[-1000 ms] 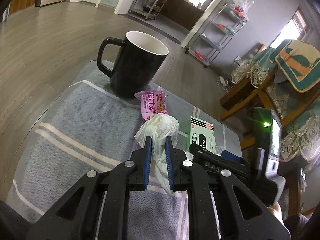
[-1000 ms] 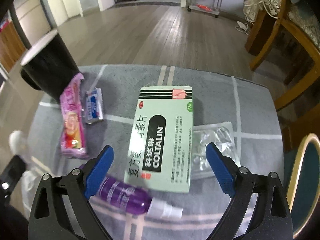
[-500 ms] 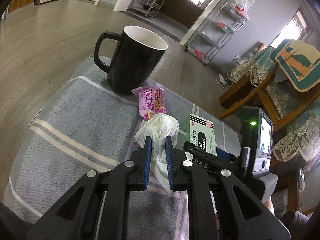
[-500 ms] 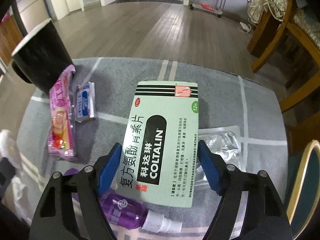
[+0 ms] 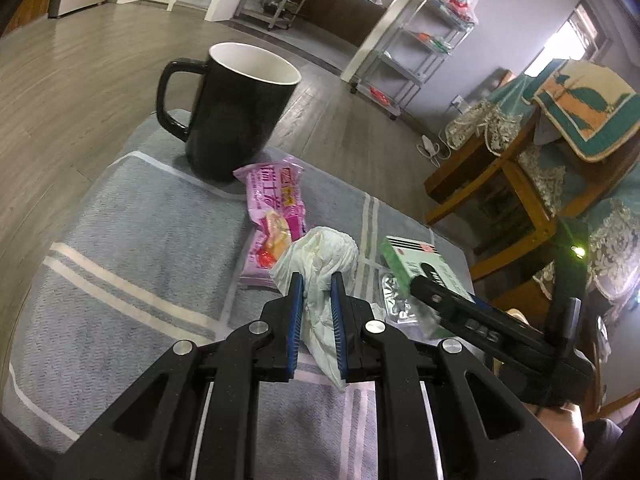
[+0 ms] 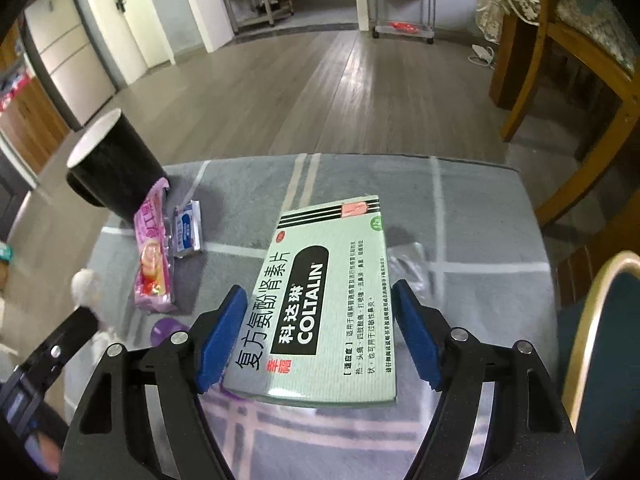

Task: Collect trash
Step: 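Carry the medicine box and tissue over the teal bin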

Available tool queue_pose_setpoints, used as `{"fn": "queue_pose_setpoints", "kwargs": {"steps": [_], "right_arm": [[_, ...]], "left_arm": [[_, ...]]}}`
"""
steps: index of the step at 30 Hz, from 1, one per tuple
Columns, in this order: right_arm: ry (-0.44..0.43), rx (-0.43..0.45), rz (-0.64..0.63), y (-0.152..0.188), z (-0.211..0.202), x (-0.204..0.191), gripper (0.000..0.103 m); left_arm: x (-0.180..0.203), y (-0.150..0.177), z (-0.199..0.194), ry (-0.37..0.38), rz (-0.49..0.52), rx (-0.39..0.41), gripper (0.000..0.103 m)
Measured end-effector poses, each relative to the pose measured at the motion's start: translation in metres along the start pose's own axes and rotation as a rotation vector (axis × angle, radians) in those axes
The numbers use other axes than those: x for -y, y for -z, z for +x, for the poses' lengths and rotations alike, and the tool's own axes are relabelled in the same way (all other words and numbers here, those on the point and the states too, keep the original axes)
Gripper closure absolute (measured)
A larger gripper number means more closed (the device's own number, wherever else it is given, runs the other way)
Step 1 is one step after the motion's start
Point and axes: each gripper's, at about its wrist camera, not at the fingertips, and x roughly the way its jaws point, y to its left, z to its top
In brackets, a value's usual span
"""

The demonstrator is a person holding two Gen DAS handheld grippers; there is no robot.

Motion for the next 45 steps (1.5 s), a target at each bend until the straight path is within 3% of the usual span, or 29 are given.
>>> {"fn": "queue_pose_setpoints", "kwargs": {"steps": [6, 12, 27, 34, 40, 45], "right_arm": [[-0.031, 0.033, 0.060, 0.024, -0.030, 0.031, 0.028], [-0.035, 0.082, 0.087, 0.051, -0.068, 0.058, 0.028], [-0.001, 0.193, 0.153, 0.099, -0.145, 0.119, 0.028], [0.034, 0.247, 0.238, 0.119, -0.166, 0.152, 0.028], [0.045, 0.289, 0.357, 0.128, -0.178, 0.183, 0.028], [0.054, 0.297, 0.441, 0.134, -0.182, 0.207, 0.028]], "left_arm": [[0.012, 0.005, 0.003, 0.062, 0.040, -0.018, 0.090], [0.042, 0.019, 0.010, 0.138, 0.166, -0.075, 0.090], [0.098, 0.050, 0.008, 0.170, 0.398, -0.101, 0.090], [0.121, 0.072, 0.009, 0.214, 0.516, -0.152, 0.090], [0.147, 0.082, 0.014, 0.264, 0.551, -0.200, 0.090], [0.191, 0.088, 0.026, 0.306, 0.591, -0.241, 0.090]]}}
